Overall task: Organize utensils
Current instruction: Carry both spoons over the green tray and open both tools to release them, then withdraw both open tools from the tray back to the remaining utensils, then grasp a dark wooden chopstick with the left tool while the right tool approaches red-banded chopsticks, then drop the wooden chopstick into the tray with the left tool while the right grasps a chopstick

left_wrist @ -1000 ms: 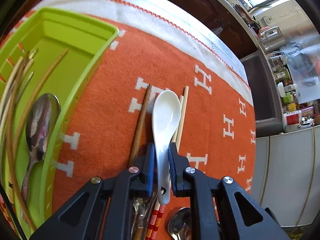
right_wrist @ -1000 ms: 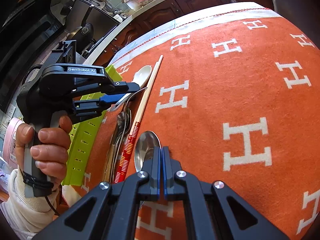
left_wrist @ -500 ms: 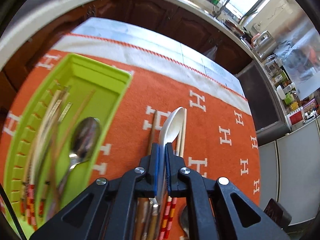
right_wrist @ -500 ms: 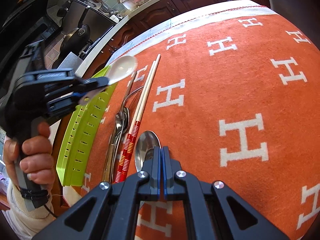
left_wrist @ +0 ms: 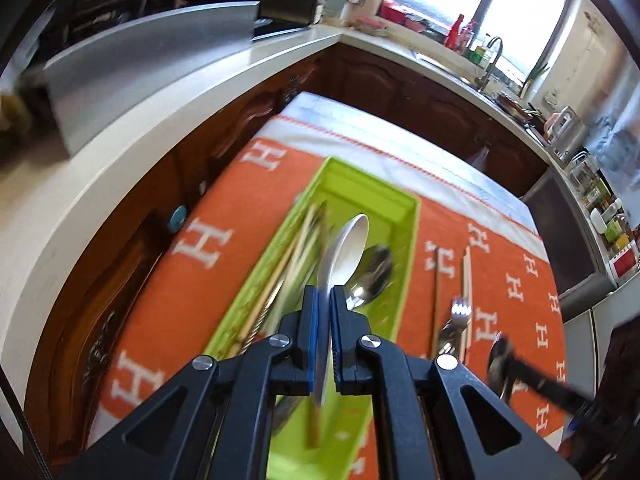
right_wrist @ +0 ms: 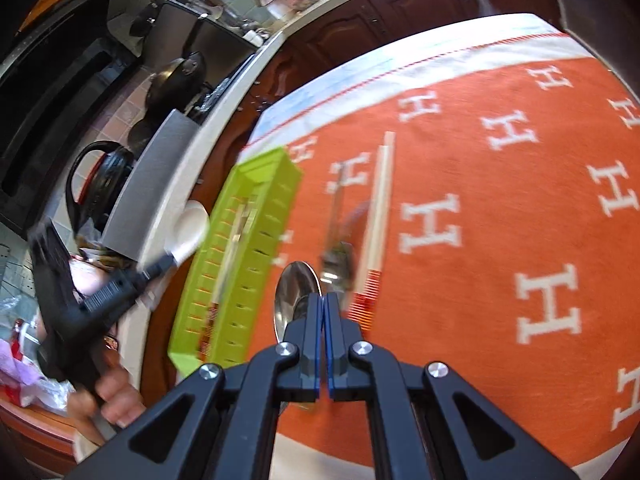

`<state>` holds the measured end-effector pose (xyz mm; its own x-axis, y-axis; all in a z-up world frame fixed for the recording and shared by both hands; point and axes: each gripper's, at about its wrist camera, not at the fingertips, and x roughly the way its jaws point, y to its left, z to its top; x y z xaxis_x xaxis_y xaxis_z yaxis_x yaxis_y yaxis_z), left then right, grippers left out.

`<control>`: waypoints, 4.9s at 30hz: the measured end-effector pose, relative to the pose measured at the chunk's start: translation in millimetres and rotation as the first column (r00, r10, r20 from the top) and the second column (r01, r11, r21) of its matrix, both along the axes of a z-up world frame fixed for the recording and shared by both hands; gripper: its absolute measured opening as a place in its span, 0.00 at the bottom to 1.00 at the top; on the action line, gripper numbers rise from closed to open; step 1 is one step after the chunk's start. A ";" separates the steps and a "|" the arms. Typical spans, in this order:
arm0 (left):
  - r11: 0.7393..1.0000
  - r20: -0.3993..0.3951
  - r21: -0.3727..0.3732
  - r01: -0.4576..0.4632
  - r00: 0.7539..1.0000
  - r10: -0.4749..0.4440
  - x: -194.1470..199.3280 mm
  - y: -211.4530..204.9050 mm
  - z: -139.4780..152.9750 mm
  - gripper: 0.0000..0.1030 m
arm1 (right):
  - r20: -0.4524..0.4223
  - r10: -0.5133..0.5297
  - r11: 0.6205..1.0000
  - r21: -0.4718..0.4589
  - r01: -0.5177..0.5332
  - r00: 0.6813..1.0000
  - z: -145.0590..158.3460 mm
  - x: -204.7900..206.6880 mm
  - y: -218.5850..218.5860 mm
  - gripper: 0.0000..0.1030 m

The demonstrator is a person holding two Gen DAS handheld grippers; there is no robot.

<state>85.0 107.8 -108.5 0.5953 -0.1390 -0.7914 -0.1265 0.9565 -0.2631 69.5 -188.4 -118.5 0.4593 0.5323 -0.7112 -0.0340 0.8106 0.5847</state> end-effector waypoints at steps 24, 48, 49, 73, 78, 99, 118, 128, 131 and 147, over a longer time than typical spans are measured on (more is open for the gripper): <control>0.987 -0.065 -0.092 0.131 0.988 -0.137 -17.0 -19.0 -46.3 0.04 | 0.138 -0.067 0.956 -0.274 0.103 0.988 14.1 98.7 113.0 0.01; 0.992 -0.063 0.009 0.124 0.990 -0.123 -24.3 -9.0 -31.3 0.48 | 0.086 -0.051 0.953 -0.295 0.074 0.995 -1.4 140.6 113.3 0.08; 0.993 -0.056 0.012 0.121 0.991 -0.120 -23.7 -8.2 -28.9 0.50 | 0.086 -0.055 0.953 -0.293 0.078 0.995 0.8 138.3 108.5 0.08; 0.967 0.040 0.122 0.225 0.972 -0.231 -37.8 -69.1 4.8 0.60 | 0.084 -0.090 0.948 -0.298 0.112 0.992 14.8 14.7 -3.0 0.08; 0.956 0.039 0.130 0.263 0.962 -0.270 -35.7 -91.2 -1.5 0.60 | 0.079 -0.096 0.948 -0.296 0.116 0.992 6.6 0.5 -17.3 0.08; 0.923 -0.125 0.145 0.357 0.932 -0.341 -3.5 -149.9 -66.6 0.36 | 0.022 -0.071 0.978 -0.195 0.074 0.997 -37.6 -9.8 -42.9 0.08; 0.901 -0.133 0.247 0.356 0.934 -0.332 12.5 -162.9 -78.9 0.31 | 0.017 -0.019 0.978 -0.208 0.023 1.000 -50.3 -11.6 -30.1 0.08; 0.910 -0.067 0.241 0.336 0.942 -0.330 10.9 -159.9 -80.5 0.04 | 0.014 -0.017 0.974 -0.225 0.020 1.000 -51.2 -11.5 -24.9 0.08; 0.912 -0.058 0.239 0.333 0.942 -0.329 6.2 -157.8 -80.3 0.04 | 0.016 -0.012 0.972 -0.235 0.015 1.000 -49.9 -10.1 -20.0 0.08; 0.927 0.112 0.308 0.211 0.960 -0.256 -20.2 -101.1 -10.6 0.04 | -0.032 -0.040 0.969 -0.245 0.031 0.999 -52.6 8.6 11.0 0.08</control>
<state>64.8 6.6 -119.2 0.6869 -0.0656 -0.7238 0.1288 0.9911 0.0324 78.1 -177.3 -171.1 0.4464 0.3242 -0.8340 0.0150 0.9292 0.3693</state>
